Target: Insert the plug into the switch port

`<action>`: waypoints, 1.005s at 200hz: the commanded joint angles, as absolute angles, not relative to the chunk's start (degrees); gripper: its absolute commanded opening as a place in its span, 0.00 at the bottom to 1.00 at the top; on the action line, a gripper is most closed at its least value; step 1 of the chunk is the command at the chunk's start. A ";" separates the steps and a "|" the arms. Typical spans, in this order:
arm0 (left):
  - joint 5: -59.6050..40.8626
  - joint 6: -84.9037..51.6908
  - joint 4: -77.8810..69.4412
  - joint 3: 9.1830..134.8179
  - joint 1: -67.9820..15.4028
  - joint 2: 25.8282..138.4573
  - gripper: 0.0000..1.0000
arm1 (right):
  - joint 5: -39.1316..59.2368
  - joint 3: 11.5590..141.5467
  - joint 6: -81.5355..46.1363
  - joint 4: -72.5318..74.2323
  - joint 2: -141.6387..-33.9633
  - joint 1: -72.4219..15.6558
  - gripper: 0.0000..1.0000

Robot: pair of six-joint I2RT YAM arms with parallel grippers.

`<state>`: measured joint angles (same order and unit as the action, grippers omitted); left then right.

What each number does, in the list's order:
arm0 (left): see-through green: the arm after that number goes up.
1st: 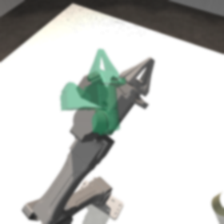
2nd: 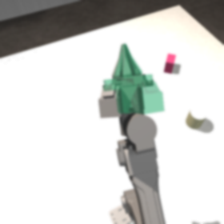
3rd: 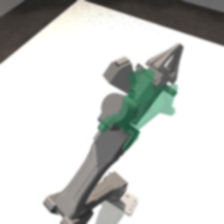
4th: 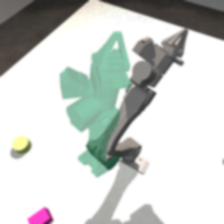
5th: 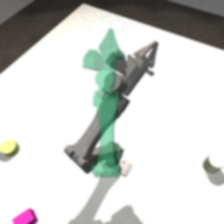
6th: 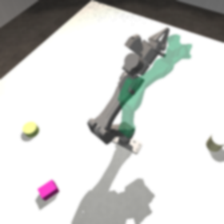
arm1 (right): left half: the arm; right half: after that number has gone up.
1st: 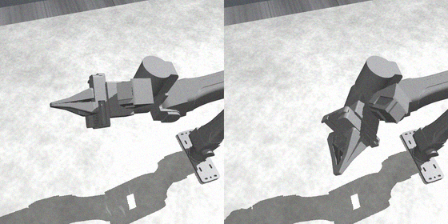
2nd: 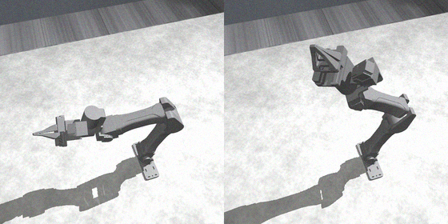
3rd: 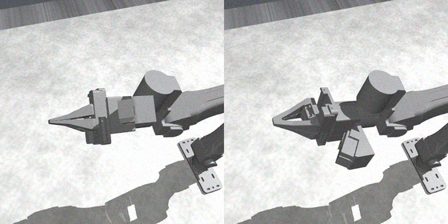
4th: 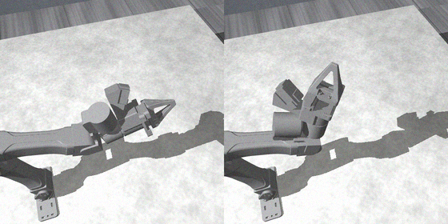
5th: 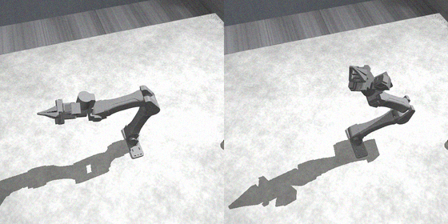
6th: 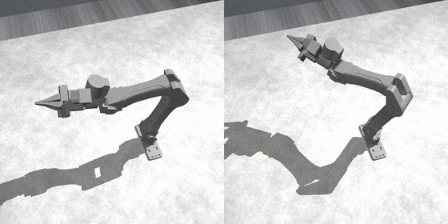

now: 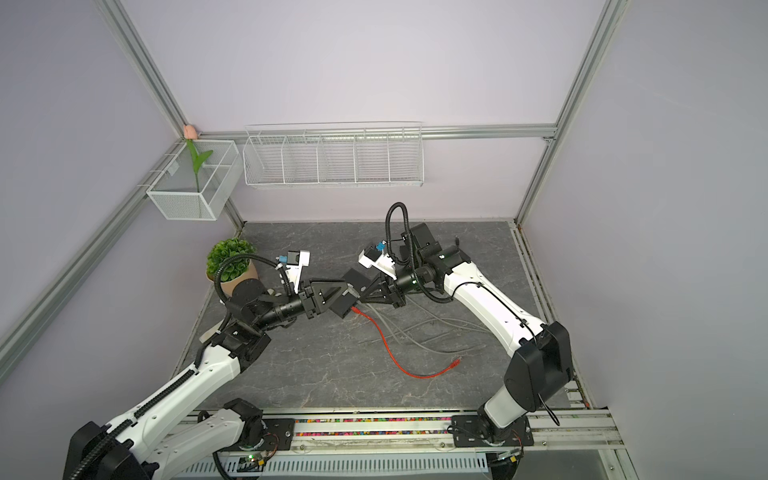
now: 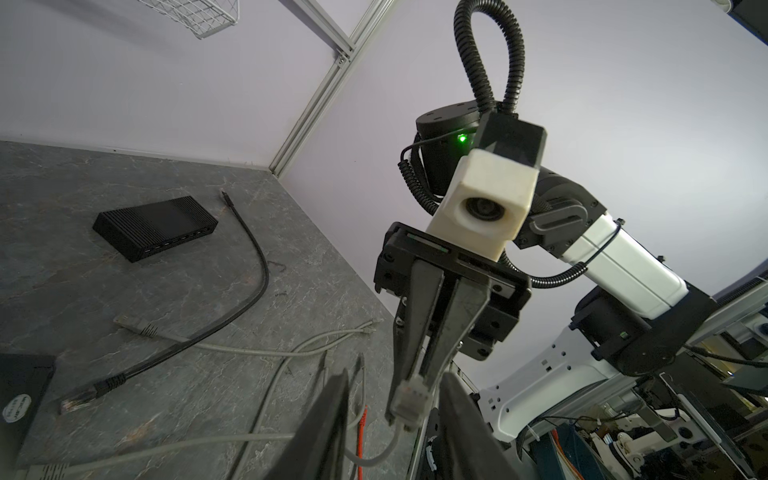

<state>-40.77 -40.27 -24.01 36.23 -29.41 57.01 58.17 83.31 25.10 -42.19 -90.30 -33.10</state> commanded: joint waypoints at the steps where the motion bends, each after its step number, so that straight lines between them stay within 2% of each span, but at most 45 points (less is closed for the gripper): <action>1: -40.87 -40.84 -27.26 37.73 -30.22 58.22 0.31 | 60.64 84.20 26.24 -42.18 -90.83 -33.13 0.09; 48: -40.41 -41.46 -28.39 38.31 -30.88 59.30 0.22 | 59.52 85.41 27.51 -44.87 -92.54 -33.90 0.10; 71: -40.42 -41.28 -27.45 38.75 -30.94 59.78 0.09 | 57.35 85.26 26.63 -44.54 -92.31 -34.01 0.12; 79: -40.27 -41.09 -26.98 38.78 -30.94 59.83 0.00 | 56.53 84.89 25.98 -43.98 -91.99 -33.97 0.13; 84: -40.10 -41.00 -26.54 38.84 -30.95 59.72 0.00 | 55.87 84.62 25.54 -43.29 -91.61 -34.07 0.14; 91: -39.60 -40.81 -25.98 38.84 -30.99 59.69 0.00 | 54.70 84.13 24.84 -42.24 -91.00 -34.24 0.18; 100: -38.98 -40.48 -25.01 39.01 -30.94 59.48 0.00 | 52.16 82.94 23.28 -40.30 -89.89 -34.45 0.33; 109: -37.99 -40.15 -23.55 39.23 -30.94 59.33 0.00 | 48.14 81.53 21.54 -37.64 -88.31 -35.02 0.38; 125: -35.15 -40.09 -20.96 39.70 -30.94 58.90 0.00 | 35.57 77.18 17.65 -32.07 -83.48 -37.36 0.53; 141: -31.84 -40.42 -17.59 40.55 -30.94 58.90 0.00 | 12.62 69.04 16.38 -23.30 -75.99 -44.05 0.63; 171: -22.08 -42.96 -11.30 41.78 -30.96 59.01 0.00 | -23.41 59.56 20.36 -10.23 -69.62 -57.88 0.61; 201: -16.69 -47.64 -10.82 41.57 -31.03 60.59 0.00 | -43.05 54.17 34.91 7.15 -73.76 -68.34 0.58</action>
